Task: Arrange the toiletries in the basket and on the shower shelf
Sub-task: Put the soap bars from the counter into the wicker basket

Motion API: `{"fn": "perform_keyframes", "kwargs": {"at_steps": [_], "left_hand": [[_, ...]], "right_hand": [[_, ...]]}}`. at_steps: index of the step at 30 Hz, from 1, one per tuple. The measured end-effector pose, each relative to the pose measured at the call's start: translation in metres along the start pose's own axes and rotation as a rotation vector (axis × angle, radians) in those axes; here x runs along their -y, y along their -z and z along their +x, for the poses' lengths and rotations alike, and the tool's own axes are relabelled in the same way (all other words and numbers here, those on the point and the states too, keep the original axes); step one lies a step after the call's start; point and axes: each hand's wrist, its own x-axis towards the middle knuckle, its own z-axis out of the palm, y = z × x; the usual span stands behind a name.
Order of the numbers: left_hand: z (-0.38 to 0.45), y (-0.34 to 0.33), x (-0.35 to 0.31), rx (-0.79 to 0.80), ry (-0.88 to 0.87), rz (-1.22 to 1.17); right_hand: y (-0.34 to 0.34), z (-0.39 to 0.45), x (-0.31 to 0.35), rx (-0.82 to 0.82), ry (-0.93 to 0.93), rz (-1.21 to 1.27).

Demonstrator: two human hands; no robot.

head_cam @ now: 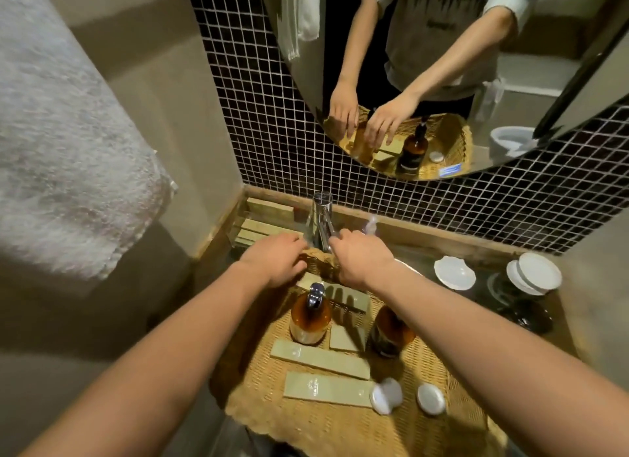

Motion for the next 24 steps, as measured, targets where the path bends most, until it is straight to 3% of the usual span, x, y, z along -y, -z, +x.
{"fn": "perform_keyframes", "kwargs": {"at_steps": [11, 17, 24], "left_hand": [[0.021, -0.04, -0.011, -0.006, -0.231, -0.021], [0.028, -0.045, -0.008, -0.015, -0.312, -0.029], [0.033, -0.055, -0.007, -0.042, -0.38, -0.054]], "right_hand": [[-0.069, -0.016, 0.029, 0.283, -0.077, -0.044], [-0.088, -0.026, 0.032, 0.247, -0.121, 0.018], [-0.114, -0.041, 0.046, 0.349, -0.193, 0.057]]}}
